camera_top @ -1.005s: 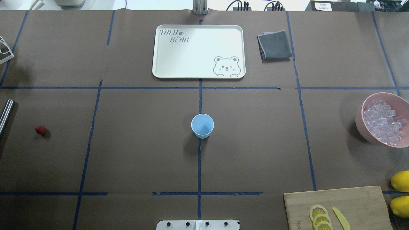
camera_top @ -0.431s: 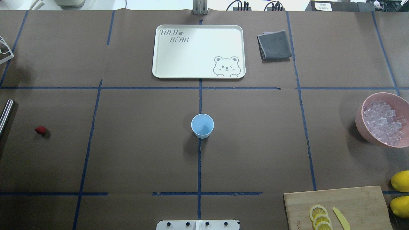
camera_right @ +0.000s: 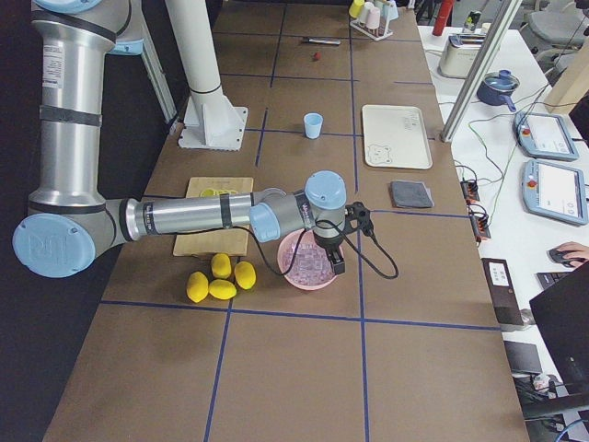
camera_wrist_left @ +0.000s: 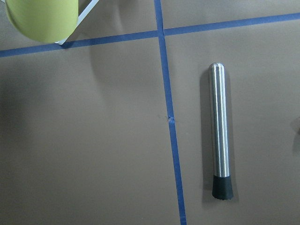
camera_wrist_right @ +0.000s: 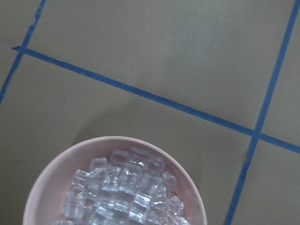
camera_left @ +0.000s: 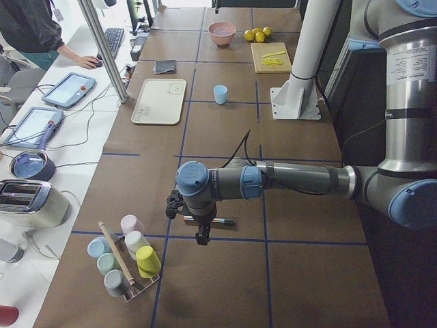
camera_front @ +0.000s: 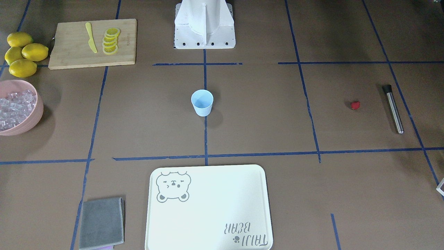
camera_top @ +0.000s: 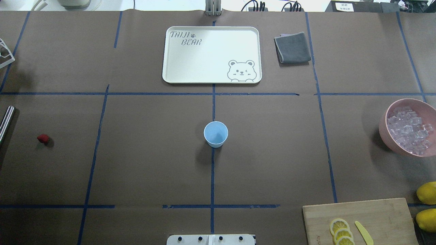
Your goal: Mash ice and strawberries in cup
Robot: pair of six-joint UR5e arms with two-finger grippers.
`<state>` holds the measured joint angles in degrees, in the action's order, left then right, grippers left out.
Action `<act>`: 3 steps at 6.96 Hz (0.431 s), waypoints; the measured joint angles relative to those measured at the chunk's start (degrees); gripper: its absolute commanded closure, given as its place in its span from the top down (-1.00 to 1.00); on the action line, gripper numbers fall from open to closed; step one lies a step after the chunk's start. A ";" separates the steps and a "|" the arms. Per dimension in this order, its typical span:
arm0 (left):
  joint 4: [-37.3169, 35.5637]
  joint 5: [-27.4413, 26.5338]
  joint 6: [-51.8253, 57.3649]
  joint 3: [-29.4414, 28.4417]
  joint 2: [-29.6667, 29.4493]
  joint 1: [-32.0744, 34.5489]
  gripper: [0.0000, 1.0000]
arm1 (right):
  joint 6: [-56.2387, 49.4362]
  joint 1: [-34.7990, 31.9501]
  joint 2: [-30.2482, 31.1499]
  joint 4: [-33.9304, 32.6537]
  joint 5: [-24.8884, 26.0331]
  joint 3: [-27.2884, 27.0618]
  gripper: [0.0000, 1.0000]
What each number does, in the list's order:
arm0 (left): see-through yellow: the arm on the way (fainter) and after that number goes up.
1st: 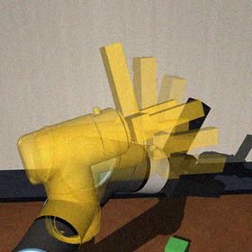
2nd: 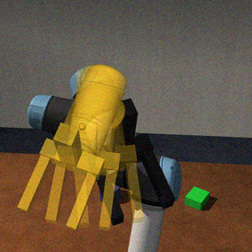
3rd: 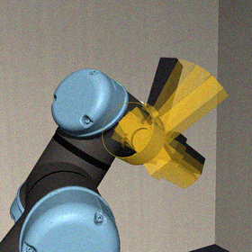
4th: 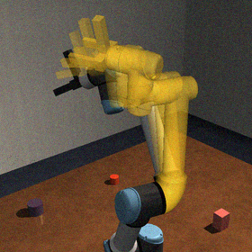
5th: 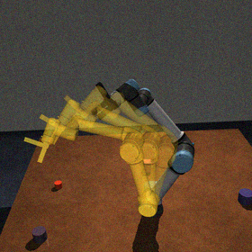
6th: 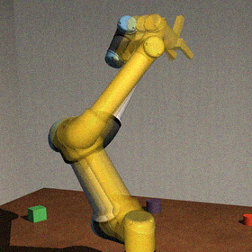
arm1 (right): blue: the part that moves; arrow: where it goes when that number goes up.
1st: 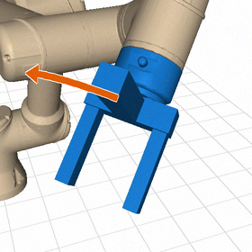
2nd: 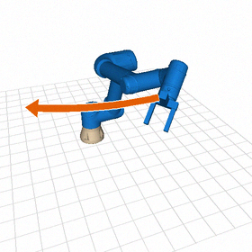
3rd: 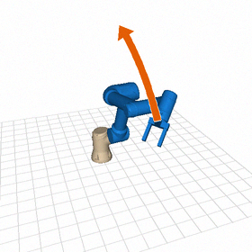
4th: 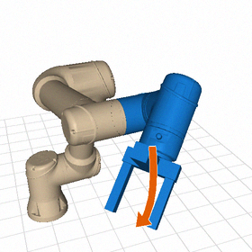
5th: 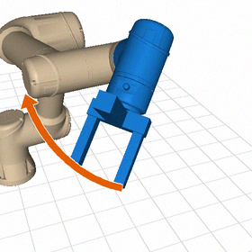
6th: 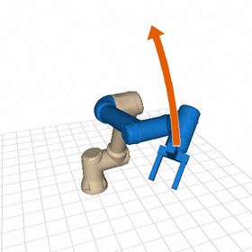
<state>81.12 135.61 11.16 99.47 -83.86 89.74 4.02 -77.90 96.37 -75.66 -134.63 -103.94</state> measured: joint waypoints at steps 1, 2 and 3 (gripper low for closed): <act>0.03 0.00 0.00 0.14 0.11 0.01 1.00 | 4.17 3.25 -0.05 0.07 0.03 -1.58 0.97; 0.09 0.03 0.00 0.20 0.15 0.02 1.00 | 8.08 6.77 0.08 0.13 0.18 -3.22 0.97; 0.14 0.06 0.00 0.27 0.17 0.02 1.00 | 10.30 9.03 0.33 0.15 0.46 -4.19 0.95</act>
<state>81.26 135.68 11.16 99.73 -83.68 89.76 14.32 -68.88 96.69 -75.51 -134.17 -108.12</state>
